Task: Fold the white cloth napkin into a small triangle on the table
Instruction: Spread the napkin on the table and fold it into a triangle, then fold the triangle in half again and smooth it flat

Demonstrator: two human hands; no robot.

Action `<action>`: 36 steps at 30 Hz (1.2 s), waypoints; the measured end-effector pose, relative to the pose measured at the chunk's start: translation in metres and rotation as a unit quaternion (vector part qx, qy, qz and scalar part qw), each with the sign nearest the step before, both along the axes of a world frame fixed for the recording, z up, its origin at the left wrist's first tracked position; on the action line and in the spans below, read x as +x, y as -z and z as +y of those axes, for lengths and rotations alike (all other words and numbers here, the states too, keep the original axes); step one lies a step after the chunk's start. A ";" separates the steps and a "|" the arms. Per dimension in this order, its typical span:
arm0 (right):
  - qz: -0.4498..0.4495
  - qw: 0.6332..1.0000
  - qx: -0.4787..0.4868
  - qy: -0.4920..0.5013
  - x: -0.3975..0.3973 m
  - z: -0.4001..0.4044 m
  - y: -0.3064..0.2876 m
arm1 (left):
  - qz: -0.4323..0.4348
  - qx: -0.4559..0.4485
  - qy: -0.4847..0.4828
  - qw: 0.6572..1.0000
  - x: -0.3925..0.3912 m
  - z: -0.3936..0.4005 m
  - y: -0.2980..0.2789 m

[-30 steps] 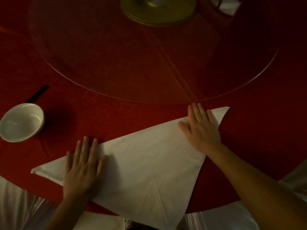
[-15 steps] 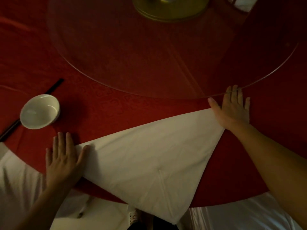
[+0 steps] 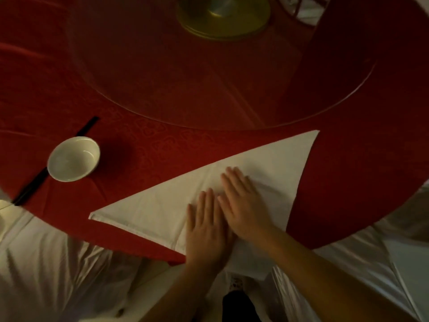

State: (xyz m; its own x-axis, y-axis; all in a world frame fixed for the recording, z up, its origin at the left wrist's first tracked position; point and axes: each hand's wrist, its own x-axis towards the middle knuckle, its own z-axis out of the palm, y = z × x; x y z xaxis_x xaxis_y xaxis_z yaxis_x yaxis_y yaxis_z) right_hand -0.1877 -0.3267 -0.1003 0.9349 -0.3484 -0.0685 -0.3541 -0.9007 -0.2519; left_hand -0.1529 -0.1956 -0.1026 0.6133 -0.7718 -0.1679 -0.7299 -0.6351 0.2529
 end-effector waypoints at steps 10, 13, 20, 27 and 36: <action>0.072 0.982 -0.079 0.156 -0.018 -0.068 0.019 | -0.031 0.017 0.001 0.999 0.018 0.037 0.016; 0.070 0.966 -0.073 0.236 -0.021 -0.098 0.021 | -0.039 0.031 -0.028 0.998 0.031 0.057 0.017; 0.106 0.961 -0.076 0.245 -0.020 -0.101 0.015 | -0.011 0.065 -0.021 0.998 0.036 0.061 0.007; 0.051 0.976 -0.081 0.193 -0.049 0.007 -0.008 | 0.038 -0.031 -0.079 0.996 0.093 0.100 -0.027; -0.141 0.800 0.206 0.546 -0.111 0.105 0.002 | 0.001 -0.010 -0.144 0.990 0.181 0.168 -0.035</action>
State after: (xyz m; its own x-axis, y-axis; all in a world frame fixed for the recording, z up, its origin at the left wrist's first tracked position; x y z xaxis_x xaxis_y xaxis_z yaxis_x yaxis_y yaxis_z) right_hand -0.2983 -0.2216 -0.1019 0.0878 -0.9699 -0.2271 -0.7491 0.0860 -0.6568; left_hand 0.0279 -0.0280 -0.0676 0.8080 -0.5681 -0.1558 -0.5190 -0.8117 0.2681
